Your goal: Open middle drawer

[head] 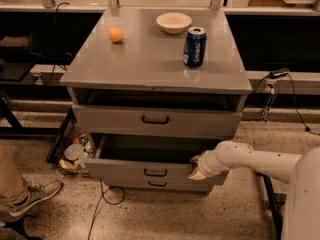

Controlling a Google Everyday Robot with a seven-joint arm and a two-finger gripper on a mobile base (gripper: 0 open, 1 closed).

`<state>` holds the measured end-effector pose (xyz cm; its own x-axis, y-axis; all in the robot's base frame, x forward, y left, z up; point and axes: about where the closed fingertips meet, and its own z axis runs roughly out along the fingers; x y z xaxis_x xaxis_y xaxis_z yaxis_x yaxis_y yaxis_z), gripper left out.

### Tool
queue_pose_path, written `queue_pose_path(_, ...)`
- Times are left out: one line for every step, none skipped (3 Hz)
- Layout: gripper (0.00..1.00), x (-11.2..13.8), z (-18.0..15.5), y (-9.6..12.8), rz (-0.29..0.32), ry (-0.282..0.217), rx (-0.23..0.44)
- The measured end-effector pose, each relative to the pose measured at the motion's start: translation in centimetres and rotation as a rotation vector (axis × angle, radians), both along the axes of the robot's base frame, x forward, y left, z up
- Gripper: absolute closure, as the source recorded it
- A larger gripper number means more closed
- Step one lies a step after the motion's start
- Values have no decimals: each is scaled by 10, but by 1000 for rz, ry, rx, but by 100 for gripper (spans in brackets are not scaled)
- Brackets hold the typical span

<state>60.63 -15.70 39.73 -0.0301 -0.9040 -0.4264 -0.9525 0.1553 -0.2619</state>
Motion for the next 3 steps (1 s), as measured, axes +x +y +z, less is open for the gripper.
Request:
queue_pose_path(100, 0, 2, 0, 0, 0, 0)
queue_pose_path(100, -12, 0, -1, -17, 4, 6)
queue_pose_path(100, -14, 0, -1, -20, 5, 7)
